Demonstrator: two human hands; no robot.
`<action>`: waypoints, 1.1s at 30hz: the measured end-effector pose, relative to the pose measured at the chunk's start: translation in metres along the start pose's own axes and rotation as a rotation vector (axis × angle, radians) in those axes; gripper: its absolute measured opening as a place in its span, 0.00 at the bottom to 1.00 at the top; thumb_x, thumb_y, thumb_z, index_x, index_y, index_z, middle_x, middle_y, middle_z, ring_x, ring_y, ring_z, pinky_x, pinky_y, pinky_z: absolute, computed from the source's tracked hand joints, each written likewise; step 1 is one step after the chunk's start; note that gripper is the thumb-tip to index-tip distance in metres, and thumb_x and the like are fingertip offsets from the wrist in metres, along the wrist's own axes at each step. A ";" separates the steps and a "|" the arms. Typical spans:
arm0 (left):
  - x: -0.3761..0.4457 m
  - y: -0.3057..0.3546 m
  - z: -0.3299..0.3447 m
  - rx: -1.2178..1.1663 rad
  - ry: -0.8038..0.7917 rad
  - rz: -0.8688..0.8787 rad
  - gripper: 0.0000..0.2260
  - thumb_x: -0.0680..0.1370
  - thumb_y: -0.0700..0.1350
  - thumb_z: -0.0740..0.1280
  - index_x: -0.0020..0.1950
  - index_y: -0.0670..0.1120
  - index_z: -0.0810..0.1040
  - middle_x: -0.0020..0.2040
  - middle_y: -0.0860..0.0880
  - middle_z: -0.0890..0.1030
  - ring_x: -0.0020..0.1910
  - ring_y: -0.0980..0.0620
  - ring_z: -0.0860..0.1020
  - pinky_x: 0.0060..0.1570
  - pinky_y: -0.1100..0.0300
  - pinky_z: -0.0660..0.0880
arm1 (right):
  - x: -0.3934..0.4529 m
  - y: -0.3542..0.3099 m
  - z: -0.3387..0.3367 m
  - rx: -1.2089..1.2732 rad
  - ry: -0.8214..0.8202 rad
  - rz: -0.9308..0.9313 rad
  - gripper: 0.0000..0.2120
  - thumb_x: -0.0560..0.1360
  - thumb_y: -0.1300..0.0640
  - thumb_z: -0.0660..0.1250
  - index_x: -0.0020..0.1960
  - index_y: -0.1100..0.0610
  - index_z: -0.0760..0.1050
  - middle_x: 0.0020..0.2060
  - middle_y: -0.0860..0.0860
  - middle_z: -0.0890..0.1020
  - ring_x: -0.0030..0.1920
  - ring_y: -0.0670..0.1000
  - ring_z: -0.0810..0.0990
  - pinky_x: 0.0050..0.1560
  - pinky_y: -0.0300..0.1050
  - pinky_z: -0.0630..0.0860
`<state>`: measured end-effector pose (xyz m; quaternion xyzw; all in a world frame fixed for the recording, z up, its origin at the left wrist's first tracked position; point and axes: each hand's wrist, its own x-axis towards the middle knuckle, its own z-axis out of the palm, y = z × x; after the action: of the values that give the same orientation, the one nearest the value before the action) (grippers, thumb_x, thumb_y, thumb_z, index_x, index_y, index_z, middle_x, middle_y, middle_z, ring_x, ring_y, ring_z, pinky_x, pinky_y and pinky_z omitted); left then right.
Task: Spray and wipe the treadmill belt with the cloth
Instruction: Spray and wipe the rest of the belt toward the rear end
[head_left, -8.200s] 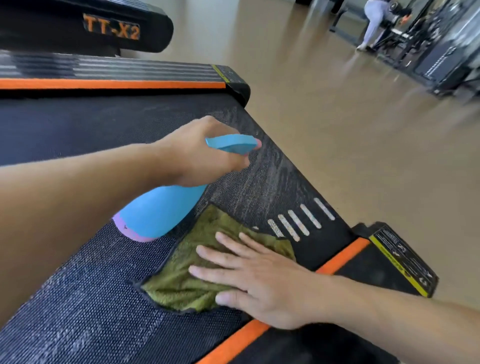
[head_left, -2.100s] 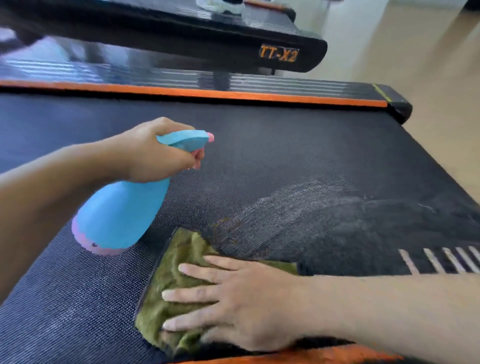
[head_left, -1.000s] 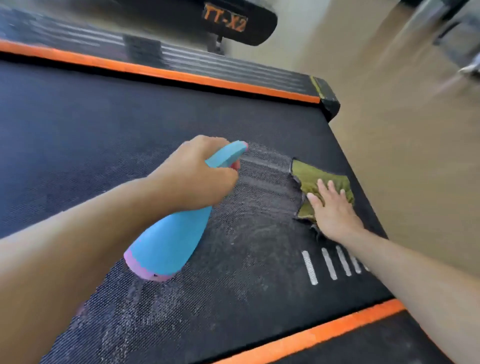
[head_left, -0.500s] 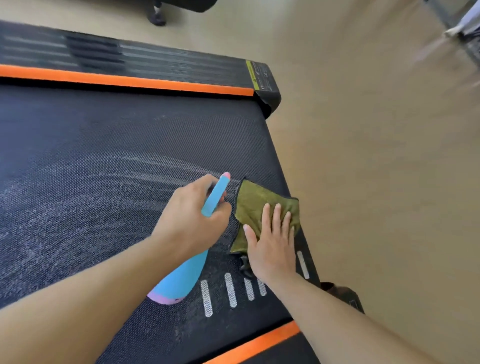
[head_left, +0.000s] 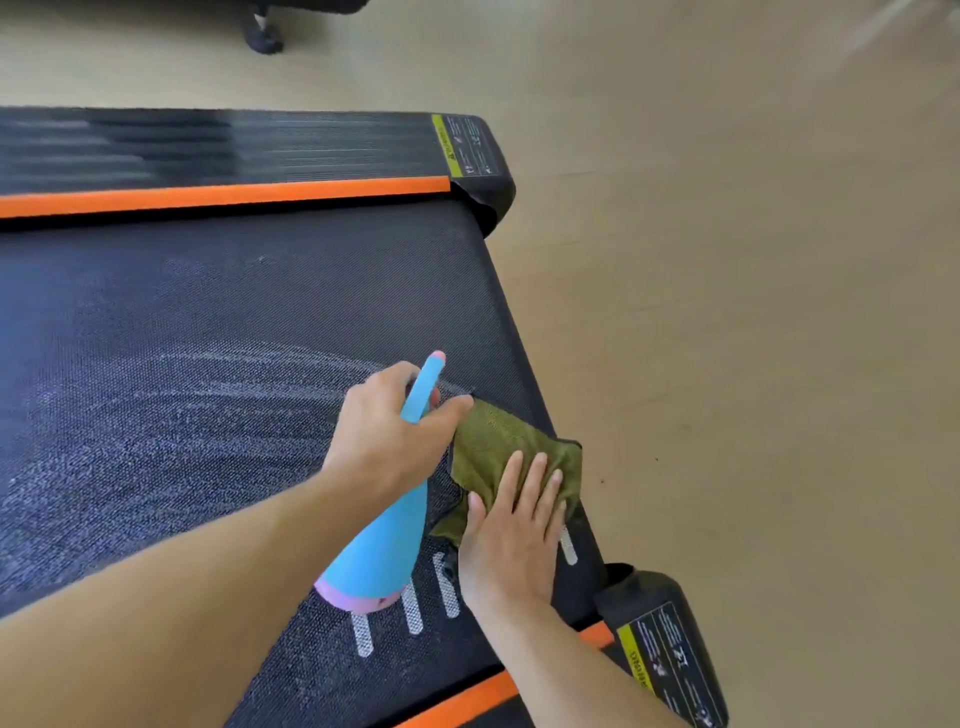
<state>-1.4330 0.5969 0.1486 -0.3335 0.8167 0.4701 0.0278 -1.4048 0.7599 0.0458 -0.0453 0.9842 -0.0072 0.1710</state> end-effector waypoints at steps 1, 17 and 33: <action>-0.002 -0.001 0.000 0.011 -0.004 -0.027 0.17 0.75 0.57 0.75 0.37 0.47 0.74 0.33 0.50 0.79 0.37 0.48 0.77 0.38 0.57 0.72 | 0.001 0.000 -0.002 0.006 -0.001 0.000 0.33 0.81 0.40 0.40 0.78 0.55 0.32 0.77 0.56 0.35 0.77 0.59 0.35 0.77 0.58 0.43; -0.061 -0.062 -0.023 0.108 -0.286 0.167 0.13 0.76 0.57 0.74 0.44 0.51 0.75 0.38 0.51 0.80 0.38 0.51 0.77 0.42 0.55 0.75 | 0.003 0.032 -0.013 0.191 -0.177 0.255 0.31 0.83 0.45 0.42 0.78 0.58 0.33 0.78 0.56 0.38 0.78 0.56 0.38 0.76 0.53 0.41; -0.036 -0.018 0.011 0.010 -0.112 0.064 0.10 0.77 0.53 0.74 0.43 0.52 0.76 0.32 0.54 0.76 0.32 0.56 0.74 0.37 0.57 0.72 | 0.034 0.038 -0.024 0.272 -0.014 -0.012 0.28 0.83 0.47 0.44 0.80 0.53 0.42 0.79 0.47 0.47 0.78 0.47 0.47 0.77 0.45 0.51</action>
<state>-1.3977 0.6179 0.1423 -0.2804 0.8263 0.4847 0.0602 -1.4483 0.7947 0.0561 -0.0274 0.9726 -0.1414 0.1825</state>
